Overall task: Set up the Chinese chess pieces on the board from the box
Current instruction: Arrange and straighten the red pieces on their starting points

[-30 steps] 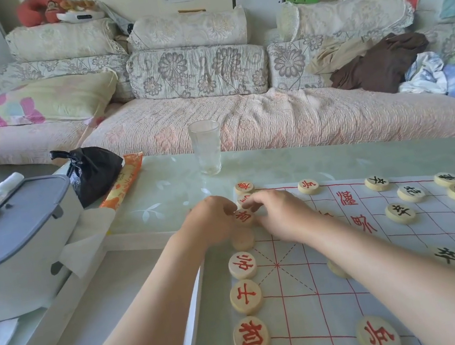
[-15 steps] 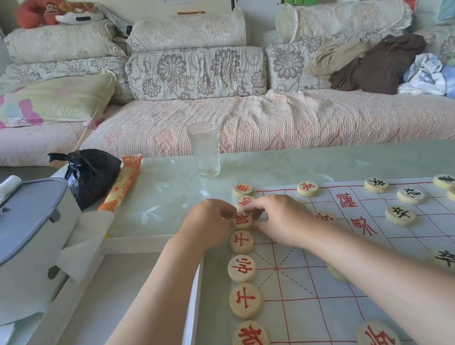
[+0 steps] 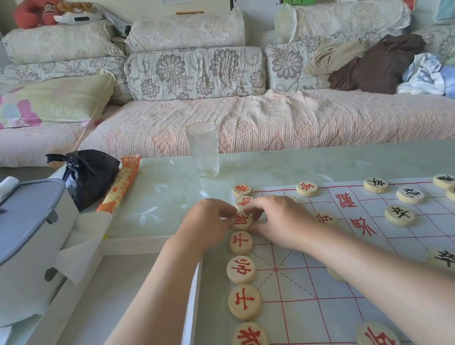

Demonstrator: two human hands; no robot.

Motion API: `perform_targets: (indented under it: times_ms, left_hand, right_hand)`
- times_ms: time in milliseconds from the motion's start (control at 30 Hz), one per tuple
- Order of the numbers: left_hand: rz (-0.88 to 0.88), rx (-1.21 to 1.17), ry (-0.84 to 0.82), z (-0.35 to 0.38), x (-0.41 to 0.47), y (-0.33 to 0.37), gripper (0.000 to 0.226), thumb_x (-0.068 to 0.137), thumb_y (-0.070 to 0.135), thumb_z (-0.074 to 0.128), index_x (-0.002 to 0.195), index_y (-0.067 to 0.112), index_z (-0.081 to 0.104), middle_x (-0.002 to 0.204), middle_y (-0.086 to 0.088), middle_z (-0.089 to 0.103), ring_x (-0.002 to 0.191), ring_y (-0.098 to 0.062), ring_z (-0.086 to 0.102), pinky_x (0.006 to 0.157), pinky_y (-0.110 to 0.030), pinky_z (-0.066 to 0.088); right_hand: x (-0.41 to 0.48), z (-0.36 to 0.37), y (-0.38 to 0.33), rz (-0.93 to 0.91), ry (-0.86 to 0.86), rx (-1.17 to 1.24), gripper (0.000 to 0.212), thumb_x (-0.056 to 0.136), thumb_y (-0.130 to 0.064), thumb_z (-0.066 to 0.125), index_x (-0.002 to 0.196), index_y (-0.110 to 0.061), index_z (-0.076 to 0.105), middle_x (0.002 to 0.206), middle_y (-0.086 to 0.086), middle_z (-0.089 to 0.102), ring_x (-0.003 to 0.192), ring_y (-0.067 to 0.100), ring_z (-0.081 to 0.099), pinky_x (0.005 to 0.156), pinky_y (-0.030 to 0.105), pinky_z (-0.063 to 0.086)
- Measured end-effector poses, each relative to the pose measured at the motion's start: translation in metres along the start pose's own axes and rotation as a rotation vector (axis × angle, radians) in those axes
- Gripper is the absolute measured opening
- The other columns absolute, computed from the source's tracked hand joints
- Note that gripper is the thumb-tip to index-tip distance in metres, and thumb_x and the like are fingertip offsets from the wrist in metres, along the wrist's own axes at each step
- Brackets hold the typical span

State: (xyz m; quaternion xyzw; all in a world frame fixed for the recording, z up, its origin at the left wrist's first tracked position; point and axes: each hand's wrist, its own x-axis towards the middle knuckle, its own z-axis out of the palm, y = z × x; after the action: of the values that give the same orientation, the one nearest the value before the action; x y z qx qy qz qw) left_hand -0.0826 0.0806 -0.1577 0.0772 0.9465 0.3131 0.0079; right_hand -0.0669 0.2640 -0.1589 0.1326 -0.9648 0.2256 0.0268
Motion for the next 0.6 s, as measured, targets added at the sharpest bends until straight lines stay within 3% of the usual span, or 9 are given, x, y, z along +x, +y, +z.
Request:
perform_targets:
  times_ms: [100,267,467,600]
  left_hand:
    - [-0.001,-0.014,0.005,0.000,0.000,0.000,0.028,0.087,0.022,0.068,0.115,0.024,0.069,0.115,0.007,0.069,0.102,-0.012,0.063,0.094,-0.025,0.048]
    - [0.019,-0.020,0.006,0.000,-0.001,0.000,0.028,0.087,0.024,0.069,0.114,0.023,0.069,0.113,0.007,0.069,0.091,-0.008,0.059,0.088,-0.021,0.046]
    - [-0.011,-0.028,0.014,0.000,0.003,-0.001,0.032,0.089,0.027,0.064,0.120,0.025,0.064,0.119,0.008,0.064,0.106,-0.012,0.059,0.092,-0.022,0.043]
    - [-0.006,-0.040,0.058,-0.003,0.012,0.004,0.030,0.093,0.021,0.055,0.122,0.022,0.063,0.120,0.005,0.063,0.113,-0.015,0.057,0.094,-0.023,0.041]
  right_hand:
    - [0.001,0.000,0.001,0.009,0.007,0.027,0.039,0.085,-0.040,0.073,0.123,-0.036,0.066,0.113,-0.014,0.067,0.108,0.011,0.060,0.091,0.033,0.050]
    - [0.003,0.003,0.002,0.026,0.007,0.054,0.038,0.086,-0.040,0.071,0.124,-0.038,0.066,0.123,-0.014,0.065,0.115,0.011,0.059,0.098,0.035,0.048]
    - [0.006,-0.001,0.006,0.015,0.047,0.156,0.038,0.084,-0.039,0.073,0.121,-0.037,0.067,0.118,-0.017,0.067,0.114,0.007,0.060,0.099,0.030,0.047]
    - [0.022,-0.015,0.013,0.032,0.138,0.104,0.027,0.091,-0.025,0.066,0.115,-0.036,0.068,0.113,-0.014,0.067,0.110,0.013,0.061,0.095,0.032,0.048]
